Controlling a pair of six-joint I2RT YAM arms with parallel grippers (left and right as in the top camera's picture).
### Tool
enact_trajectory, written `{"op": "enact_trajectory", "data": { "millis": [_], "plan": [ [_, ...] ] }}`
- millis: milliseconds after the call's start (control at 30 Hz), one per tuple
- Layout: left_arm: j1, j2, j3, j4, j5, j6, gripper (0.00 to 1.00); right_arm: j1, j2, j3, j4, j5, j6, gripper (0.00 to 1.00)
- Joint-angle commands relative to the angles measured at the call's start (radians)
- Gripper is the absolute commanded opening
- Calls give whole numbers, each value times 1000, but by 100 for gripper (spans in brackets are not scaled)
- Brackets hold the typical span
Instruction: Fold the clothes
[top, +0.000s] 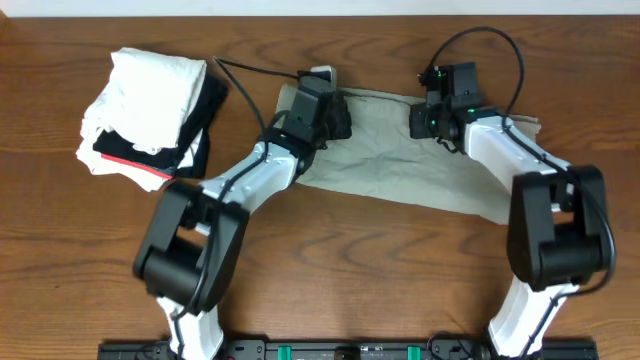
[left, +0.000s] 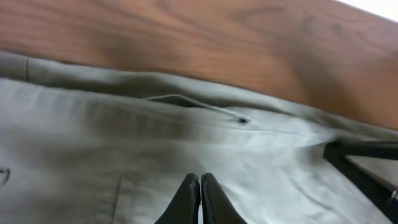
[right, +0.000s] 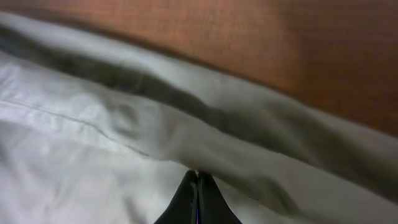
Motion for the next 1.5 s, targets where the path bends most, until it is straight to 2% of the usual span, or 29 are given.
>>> {"op": "enact_trajectory", "data": {
  "millis": [0,333,467,633,767,967,1067,1167,1300,1467],
  "plan": [
    [31,40,8,40,-5,26,6,0,50,-3,60,-2,5,1],
    [109,148,8,94,-5,26,6,0,128,-3,142,77,42,8],
    [112,134,12,138,-5,104,6,-1,105,0,164,77,42,10],
    [111,41,26,153,-5,118,6,-16,-16,0,148,77,42,25],
    [111,-93,26,105,-5,117,6,-43,-192,0,7,76,67,33],
    [111,-285,26,-221,-5,117,6,-100,-452,0,-460,57,95,36],
    [111,-317,26,-393,-5,113,6,-115,-501,-2,-661,58,94,33],
    [111,-310,21,-539,-5,109,6,-124,-501,-14,-797,62,94,22],
    [111,-275,3,-618,-5,110,6,-133,-487,-94,-797,62,97,9],
    [111,-206,3,-630,-5,110,6,-161,-468,-237,-687,70,133,8]
  ]
}}
